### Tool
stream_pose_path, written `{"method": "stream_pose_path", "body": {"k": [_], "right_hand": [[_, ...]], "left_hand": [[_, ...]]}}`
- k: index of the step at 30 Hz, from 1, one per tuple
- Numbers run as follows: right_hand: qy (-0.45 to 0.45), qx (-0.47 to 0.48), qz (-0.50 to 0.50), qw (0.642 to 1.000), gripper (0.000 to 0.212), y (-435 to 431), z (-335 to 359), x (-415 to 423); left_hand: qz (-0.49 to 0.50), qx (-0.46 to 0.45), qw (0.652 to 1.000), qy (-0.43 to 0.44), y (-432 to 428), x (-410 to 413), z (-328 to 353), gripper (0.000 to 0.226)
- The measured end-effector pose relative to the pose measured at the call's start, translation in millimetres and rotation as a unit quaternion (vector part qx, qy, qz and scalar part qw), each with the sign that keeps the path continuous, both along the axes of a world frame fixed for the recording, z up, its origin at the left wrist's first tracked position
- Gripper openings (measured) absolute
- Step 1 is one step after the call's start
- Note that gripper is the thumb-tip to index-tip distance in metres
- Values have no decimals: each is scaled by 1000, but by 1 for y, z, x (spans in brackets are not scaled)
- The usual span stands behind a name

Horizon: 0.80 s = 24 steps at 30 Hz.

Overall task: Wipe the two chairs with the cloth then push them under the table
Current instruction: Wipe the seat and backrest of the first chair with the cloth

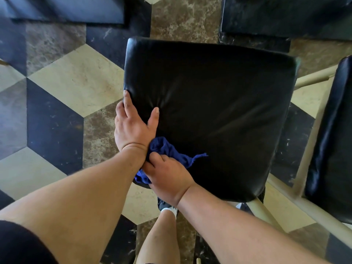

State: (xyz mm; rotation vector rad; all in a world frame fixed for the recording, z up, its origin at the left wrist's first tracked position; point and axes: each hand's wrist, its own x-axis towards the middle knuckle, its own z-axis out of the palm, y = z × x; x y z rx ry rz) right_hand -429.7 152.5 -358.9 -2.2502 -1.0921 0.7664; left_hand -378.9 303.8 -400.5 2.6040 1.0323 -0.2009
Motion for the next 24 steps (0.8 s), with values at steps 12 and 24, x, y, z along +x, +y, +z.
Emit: {"method": "stream_pose_path", "body": {"k": [12, 24], "right_hand": [[-8, -45, 154, 987, 41, -67, 14, 45], [-36, -218, 257, 941, 35, -190, 39, 151]], "left_hand": [[21, 7, 1000, 17, -2, 1, 0, 98], [36, -7, 999, 9, -4, 2, 7, 97]]}}
